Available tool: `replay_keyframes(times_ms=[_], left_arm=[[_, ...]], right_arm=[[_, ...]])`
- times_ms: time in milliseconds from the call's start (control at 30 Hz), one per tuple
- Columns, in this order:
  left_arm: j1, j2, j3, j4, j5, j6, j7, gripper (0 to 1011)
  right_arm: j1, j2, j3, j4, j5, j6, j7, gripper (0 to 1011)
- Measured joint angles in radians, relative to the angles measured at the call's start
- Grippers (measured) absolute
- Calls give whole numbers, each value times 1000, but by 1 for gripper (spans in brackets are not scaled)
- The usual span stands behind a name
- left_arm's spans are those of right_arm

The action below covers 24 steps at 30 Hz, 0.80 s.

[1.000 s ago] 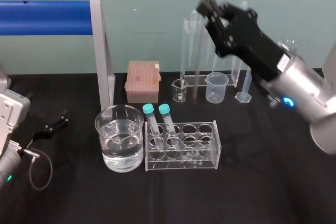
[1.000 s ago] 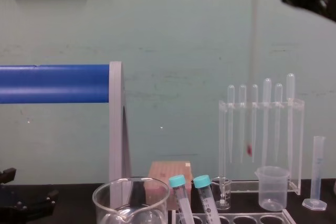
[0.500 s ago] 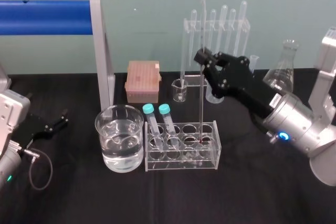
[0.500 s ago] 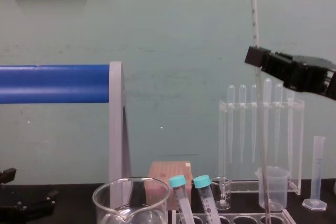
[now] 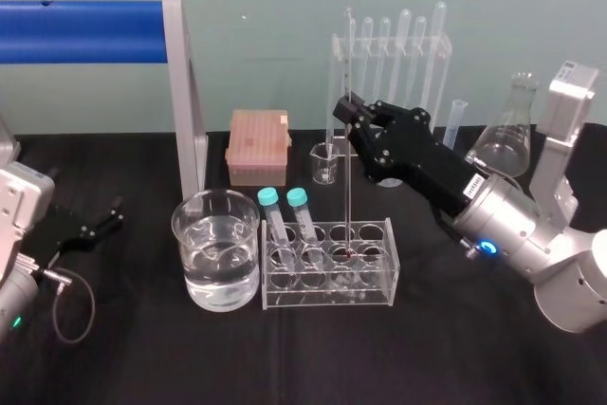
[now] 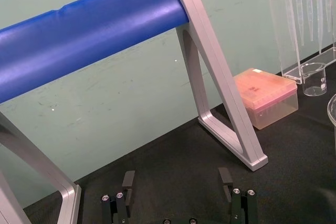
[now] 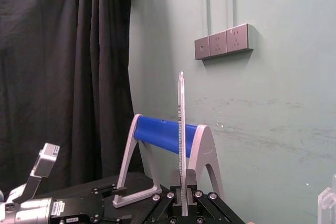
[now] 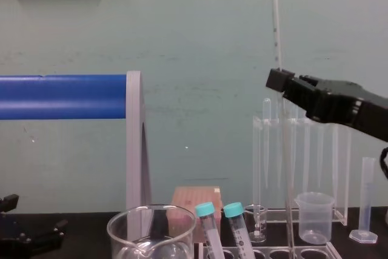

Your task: Hold the thermometer with one hand and immerse one end into the beaker, then reinsert it into the test tube rack.

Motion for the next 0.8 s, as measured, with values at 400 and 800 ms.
replay_keyframes(times_ms=[400, 800], left_arm=[[0, 0, 0, 0, 0, 0, 0, 1008], [0, 0, 0, 0, 0, 0, 0, 1008]], right_arm=[[36, -34, -30, 92, -28, -9, 24, 55], [58, -47, -60, 148, -67, -6, 38, 55]])
